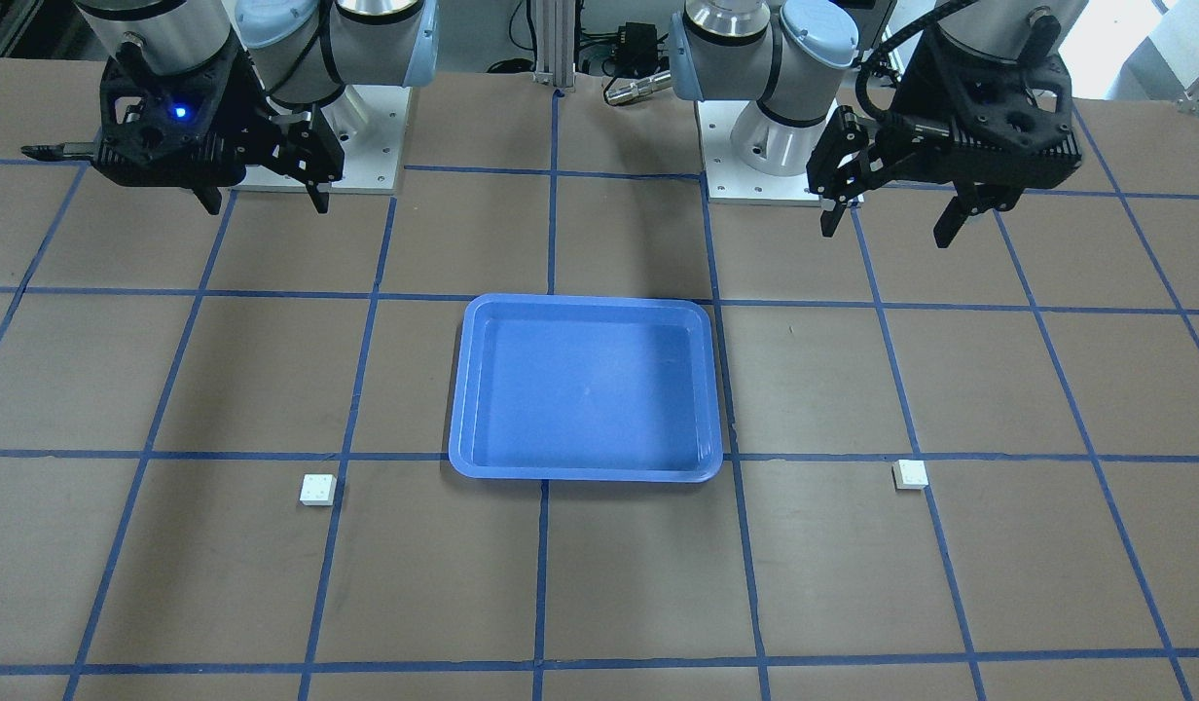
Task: Assemble white blocks and place on blue tray
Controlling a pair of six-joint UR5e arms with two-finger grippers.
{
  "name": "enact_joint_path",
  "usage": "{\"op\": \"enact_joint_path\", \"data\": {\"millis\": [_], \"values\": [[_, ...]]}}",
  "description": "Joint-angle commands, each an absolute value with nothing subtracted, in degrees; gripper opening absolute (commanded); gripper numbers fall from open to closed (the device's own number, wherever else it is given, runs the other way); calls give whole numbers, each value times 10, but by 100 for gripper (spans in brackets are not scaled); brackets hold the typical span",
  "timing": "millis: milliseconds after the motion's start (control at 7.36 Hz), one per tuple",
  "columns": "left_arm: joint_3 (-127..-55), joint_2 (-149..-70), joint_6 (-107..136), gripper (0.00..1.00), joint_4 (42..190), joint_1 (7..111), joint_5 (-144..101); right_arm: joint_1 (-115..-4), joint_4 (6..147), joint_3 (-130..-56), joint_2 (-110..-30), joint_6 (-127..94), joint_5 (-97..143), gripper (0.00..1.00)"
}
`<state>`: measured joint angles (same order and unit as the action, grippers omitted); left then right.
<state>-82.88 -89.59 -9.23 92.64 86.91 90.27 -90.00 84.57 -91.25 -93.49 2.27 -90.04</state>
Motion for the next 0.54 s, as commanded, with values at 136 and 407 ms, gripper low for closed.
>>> {"op": "enact_joint_path", "data": {"millis": [136, 407], "values": [[-829, -896, -92, 100, 926, 869, 903, -900, 847, -913, -934, 22, -901, 100], [-829, -896, -92, 100, 926, 868, 903, -900, 845, -914, -934, 18, -900, 100]]}}
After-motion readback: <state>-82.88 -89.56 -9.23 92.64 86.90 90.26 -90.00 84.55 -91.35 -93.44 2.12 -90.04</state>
